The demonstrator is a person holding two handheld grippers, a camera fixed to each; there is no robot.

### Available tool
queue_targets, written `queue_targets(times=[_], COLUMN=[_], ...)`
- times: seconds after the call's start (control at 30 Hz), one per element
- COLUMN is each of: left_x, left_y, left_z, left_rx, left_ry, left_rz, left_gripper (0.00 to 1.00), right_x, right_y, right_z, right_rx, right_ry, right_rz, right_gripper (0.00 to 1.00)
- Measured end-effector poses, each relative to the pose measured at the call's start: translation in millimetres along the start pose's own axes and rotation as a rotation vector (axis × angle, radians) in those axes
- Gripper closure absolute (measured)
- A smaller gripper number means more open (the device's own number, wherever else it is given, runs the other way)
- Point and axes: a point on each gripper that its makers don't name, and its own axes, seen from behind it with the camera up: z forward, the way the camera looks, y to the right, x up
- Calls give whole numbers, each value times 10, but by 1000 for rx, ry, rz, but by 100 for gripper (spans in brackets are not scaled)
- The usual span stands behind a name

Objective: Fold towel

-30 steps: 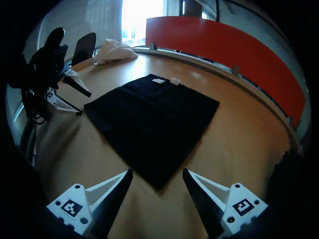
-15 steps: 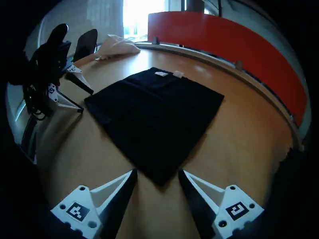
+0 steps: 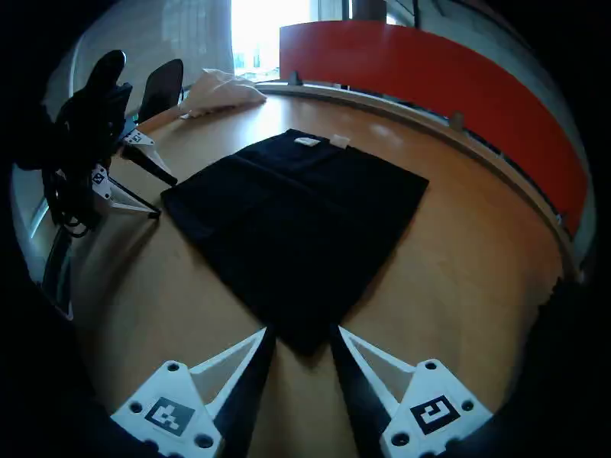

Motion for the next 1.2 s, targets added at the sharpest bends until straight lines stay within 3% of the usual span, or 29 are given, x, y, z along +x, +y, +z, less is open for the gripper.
queue_targets(times=[0.37,0.43,0.5,0.57,0.9,1.2], left_x=[12,14,14,14,20,33], left_y=[32,41,51,57,42,44], left_z=[-3,-3,-3,-3,-9,-31], left_rx=[3,4,5,9,26,26], left_ry=[-14,-17,-19,-22,-33,-39], left_rz=[-2,-3,-4,-7,-32,-29], left_gripper=[31,39,54,62,87,90], right_x=[-1,-4,-6,-7,-3,43], right_y=[-22,-21,-19,-17,-41,-97], right_z=[-8,-9,-9,-7,-19,-44], right_rx=[6,6,5,4,10,16], right_ry=[-2,-2,-3,-3,-5,6], right_rz=[-7,-6,-5,-3,19,23], right_gripper=[70,73,75,77,87,89])
